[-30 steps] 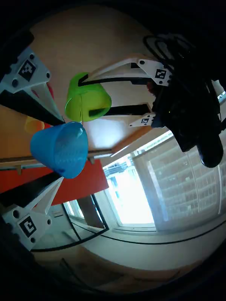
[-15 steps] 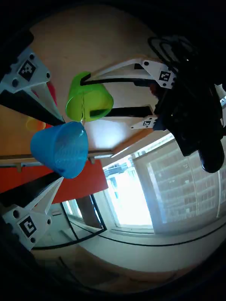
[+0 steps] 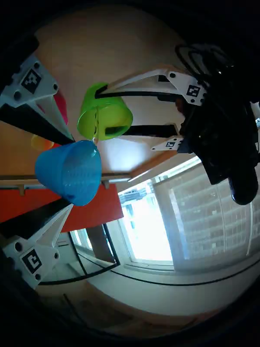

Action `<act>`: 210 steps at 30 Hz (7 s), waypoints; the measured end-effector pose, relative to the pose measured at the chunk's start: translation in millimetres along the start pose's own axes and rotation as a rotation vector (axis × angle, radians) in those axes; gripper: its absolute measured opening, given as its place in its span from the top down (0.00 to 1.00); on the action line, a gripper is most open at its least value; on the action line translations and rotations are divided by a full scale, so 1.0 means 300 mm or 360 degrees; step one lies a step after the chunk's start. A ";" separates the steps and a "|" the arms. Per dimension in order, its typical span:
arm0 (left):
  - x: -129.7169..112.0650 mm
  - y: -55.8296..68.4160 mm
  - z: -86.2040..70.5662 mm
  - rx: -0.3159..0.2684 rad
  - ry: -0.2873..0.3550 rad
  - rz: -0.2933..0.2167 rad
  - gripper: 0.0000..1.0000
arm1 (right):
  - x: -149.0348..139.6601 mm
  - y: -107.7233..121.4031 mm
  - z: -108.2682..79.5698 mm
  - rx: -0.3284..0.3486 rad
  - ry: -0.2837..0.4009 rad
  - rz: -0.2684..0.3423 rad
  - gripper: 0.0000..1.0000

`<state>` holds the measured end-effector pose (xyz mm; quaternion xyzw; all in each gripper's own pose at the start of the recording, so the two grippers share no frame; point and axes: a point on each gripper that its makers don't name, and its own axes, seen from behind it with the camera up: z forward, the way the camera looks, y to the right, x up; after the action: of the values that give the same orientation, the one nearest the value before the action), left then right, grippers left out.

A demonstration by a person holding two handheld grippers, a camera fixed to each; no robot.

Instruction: Pour water

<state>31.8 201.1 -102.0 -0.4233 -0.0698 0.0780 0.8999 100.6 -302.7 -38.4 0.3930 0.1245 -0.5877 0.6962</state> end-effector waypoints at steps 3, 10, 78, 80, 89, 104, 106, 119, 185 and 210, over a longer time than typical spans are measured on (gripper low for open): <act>0.000 0.001 0.001 -0.0001 0.0000 0.0000 0.13 | -0.001 0.000 0.001 0.0000 -0.0003 -0.0009 0.12; -0.003 0.004 0.003 -0.0004 -0.0001 0.0000 0.13 | -0.006 0.002 0.003 0.0002 -0.0006 -0.0028 0.12; -0.018 0.012 0.011 -0.0013 -0.0022 -0.0002 0.13 | 0.001 0.008 0.000 -0.0011 -0.0004 -0.0302 0.12; -0.018 0.012 0.012 -0.0013 -0.0021 -0.0001 0.13 | 0.005 0.007 -0.002 -0.0012 -0.0003 -0.0308 0.12; -0.020 0.010 0.008 -0.0014 -0.0020 -0.0008 0.13 | 0.029 -0.001 -0.008 -0.0015 0.0010 -0.0318 0.12; -0.023 0.008 0.009 -0.0013 -0.0020 -0.0015 0.13 | 0.052 -0.028 -0.020 -0.0016 0.0000 -0.0384 0.12; -0.023 0.009 0.010 -0.0013 -0.0020 -0.0015 0.13 | 0.053 -0.030 -0.021 -0.0018 -0.0003 -0.0393 0.12; -0.021 0.010 0.013 -0.0010 -0.0021 -0.0009 0.13 | 0.071 -0.037 -0.033 -0.0041 -0.0010 -0.0442 0.12; -0.030 0.013 0.013 -0.0010 -0.0026 -0.0010 0.13 | 0.068 -0.059 -0.017 -0.0057 -0.0008 -0.0579 0.12; -0.025 -0.020 0.007 0.0027 -0.0037 -0.0023 0.13 | -0.037 -0.045 -0.035 -0.0136 -0.0004 0.0386 0.12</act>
<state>24.6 197.6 -96.4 -0.4142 -0.0826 0.0771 0.9031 88.0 -287.4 -43.7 0.3744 0.1003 -0.4938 0.7784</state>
